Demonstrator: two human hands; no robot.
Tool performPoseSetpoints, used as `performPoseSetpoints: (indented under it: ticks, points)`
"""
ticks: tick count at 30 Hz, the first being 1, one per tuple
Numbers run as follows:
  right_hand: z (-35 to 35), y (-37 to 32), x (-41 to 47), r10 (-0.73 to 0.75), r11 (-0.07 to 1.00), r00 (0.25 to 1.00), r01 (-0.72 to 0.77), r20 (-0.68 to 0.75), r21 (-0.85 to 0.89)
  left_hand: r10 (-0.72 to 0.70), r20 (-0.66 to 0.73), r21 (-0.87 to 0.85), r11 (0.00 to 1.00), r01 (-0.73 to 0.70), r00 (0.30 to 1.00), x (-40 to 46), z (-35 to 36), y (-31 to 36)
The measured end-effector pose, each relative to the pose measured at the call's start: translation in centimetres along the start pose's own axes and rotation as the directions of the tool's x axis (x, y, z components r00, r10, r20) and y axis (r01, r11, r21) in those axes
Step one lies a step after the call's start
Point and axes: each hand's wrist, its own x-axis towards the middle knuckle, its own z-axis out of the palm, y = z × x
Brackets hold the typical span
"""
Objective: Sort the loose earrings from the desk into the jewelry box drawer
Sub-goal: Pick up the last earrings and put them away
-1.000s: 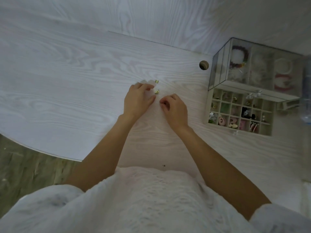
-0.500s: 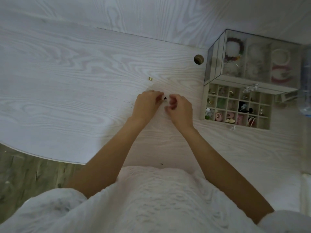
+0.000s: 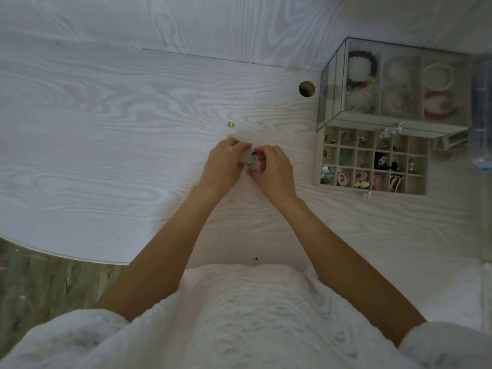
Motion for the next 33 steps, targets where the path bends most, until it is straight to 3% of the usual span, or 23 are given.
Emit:
performPoseSetpoints:
  ticks: [10, 17, 20, 23, 25, 27, 29, 31, 33]
  points:
    - [0.7, -0.2, 0.0, -0.017, 0.999, 0.998, 0.016, -0.052, -0.035, -0.035, 0.029, 0.182, 0.983, 0.029, 0.999, 0.1, -0.2, 1.0]
    - [0.3, -0.1, -0.4, -0.063, 0.987, 0.998, 0.06, -0.014, -0.148, -0.008, -0.018, 0.059, 0.998, 0.009, 1.0, -0.6, -0.4, 0.9]
    - [-0.1, 0.2, -0.9, -0.032, 0.999, 0.999, 0.031, -0.028, -0.043, -0.046, 0.02, 0.01, 0.999, 0.046, 0.999, -1.2, -0.3, 1.4]
    - [-2.1, 0.9, -2.3, 0.019, 0.992, 0.993, -0.004, -0.115, 0.128, -0.151, 0.085, -0.263, 0.95, 0.168, 0.985, -1.9, 0.0, 3.0]
    - [-5.0, 1.9, -3.5, 0.039, 0.973, 0.982, 0.005, -0.186, 0.23, -0.19, 0.133, -0.559, 0.796, 0.232, 0.973, -2.5, 0.3, 5.6]
    - [-8.4, 3.5, -4.9, 0.049, 0.966, 0.962, 0.023, -0.269, 0.259, -0.172, 0.172, -0.708, 0.664, 0.243, 0.97, -2.4, 1.2, 8.8]
    - [-11.5, 6.0, -6.2, 0.098, 0.97, 0.938, -0.016, -0.333, 0.242, -0.082, 0.139, -0.658, 0.737, 0.154, 0.987, -1.7, 2.8, 11.8]
    - [-14.3, 9.2, -7.2, 0.167, 0.976, 0.905, -0.095, -0.392, 0.198, 0.043, 0.062, -0.466, 0.885, -0.009, 0.997, -0.9, 4.8, 14.2]
    - [-16.5, 12.5, -7.9, 0.22, 0.974, 0.86, -0.168, -0.461, 0.152, 0.172, -0.01, -0.229, 0.958, -0.17, 0.985, -0.4, 6.9, 16.0]
